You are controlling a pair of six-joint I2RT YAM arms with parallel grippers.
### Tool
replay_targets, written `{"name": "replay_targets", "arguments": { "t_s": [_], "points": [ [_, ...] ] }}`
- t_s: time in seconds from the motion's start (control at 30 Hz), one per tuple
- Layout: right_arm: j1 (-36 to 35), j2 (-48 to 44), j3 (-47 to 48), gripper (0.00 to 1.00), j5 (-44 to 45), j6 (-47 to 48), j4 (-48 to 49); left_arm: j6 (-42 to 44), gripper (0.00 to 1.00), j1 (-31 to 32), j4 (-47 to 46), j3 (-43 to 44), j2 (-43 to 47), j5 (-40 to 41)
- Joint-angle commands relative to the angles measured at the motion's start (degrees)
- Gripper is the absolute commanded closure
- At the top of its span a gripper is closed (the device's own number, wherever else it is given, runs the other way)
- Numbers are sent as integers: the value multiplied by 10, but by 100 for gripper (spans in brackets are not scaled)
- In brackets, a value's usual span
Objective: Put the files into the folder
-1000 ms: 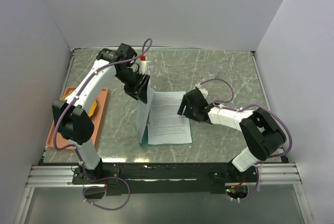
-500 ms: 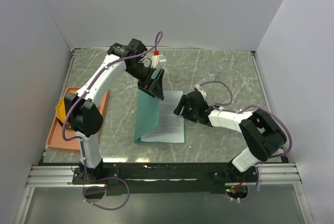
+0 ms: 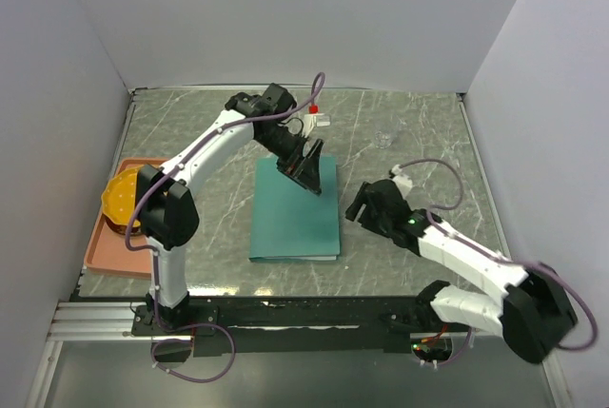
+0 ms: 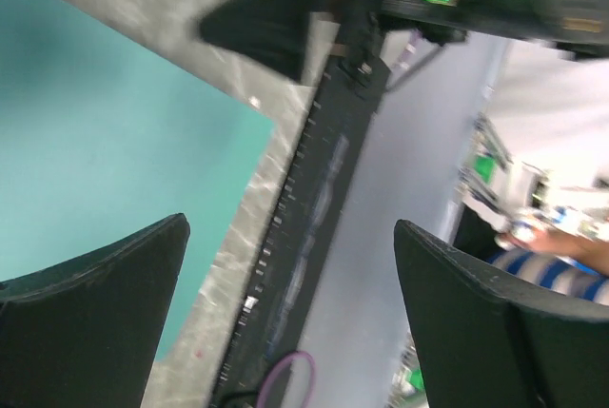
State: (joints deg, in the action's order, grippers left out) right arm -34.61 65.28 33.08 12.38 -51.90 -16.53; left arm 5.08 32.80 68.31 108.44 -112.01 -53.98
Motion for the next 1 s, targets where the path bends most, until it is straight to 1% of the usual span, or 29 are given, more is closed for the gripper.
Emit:
{"name": "replay_targets", "arguments": {
  "t_s": [0.0, 0.03, 0.07, 0.1, 0.13, 0.17, 0.2, 0.23, 0.27, 0.3, 0.33, 0.37, 0.4, 0.43, 0.47, 0.5, 0.53, 0.6, 0.67, 0.73, 0.9, 0.97],
  "points": [
    [4, -91, 5, 18, 68, -5, -77, -26, 4, -2, -78, 27, 46, 55],
    [5, -102, 8, 18, 62, 6, -80, -26, 4, -2, -87, 22, 59, 75],
    [4, -103, 13, 18, 56, 11, -82, -31, 4, -2, -99, 17, 72, 142],
    [4, -103, 26, 17, 54, 24, -82, -33, 4, -3, -120, 10, 103, 168],
    [4, -93, 34, 14, 45, 30, -82, -31, 4, -3, -132, -15, 121, 202],
    [4, -87, 43, 11, 40, 36, -88, -29, 4, -3, -145, -32, 162, 259],
    [3, -81, 59, 9, 32, 56, -88, -29, 4, -4, -179, -56, 185, 297],
    [2, -74, 68, 5, 25, 67, -89, -30, 4, -3, -203, -110, 210, 331],
    [1, -73, 81, 3, 13, 78, -90, -27, 4, -3, -223, -138, 263, 399],
    [0, -72, 87, 2, 6, 96, -89, -24, 4, -3, -240, -167, 291, 434],
    [-3, -70, 93, 1, -2, 105, -87, -36, 4, -3, -281, -225, 318, 472],
    [-4, -70, 102, 1, -27, 115, -82, -42, 4, -5, -296, -254, 370, 516],
    [-6, -70, 109, 1, -38, 137, -82, -43, 4, -7, -311, -282, 393, 558],
    [-12, -73, 115, 1, -52, 145, -83, -41, 4, -11, -325, -327, 414, 574],
    [-16, -75, 124, 1, -76, 155, -81, -45, 4, -19, -325, -345, 446, 587],
    [-19, -79, 126, 1, -86, 166, -79, -47, 4, -25, -325, -360, 457, 603],
    [-29, -89, 128, 1, -95, 173, -75, -46, 4, -30, -317, -382, 467, 604],
    [-41, -102, 126, 1, -111, 185, -65, -67, 4, -64, -311, -408, 489, 586],
    [-55, -116, 131, 1, -114, 188, -69, -73, 4, -99, -296, -417, 501, 569],
    [-66, -122, 138, 1, -105, 188, -92, -75, 4, -115, -288, -427, 506, 550],
    [-110, -146, 153, 0, -86, 186, -119, -90, 4, -126, -282, -438, 516, 545],
    [-118, -152, 157, 1, -76, 183, -133, -94, 4, -126, -285, -438, 516, 529]
  ]
}}
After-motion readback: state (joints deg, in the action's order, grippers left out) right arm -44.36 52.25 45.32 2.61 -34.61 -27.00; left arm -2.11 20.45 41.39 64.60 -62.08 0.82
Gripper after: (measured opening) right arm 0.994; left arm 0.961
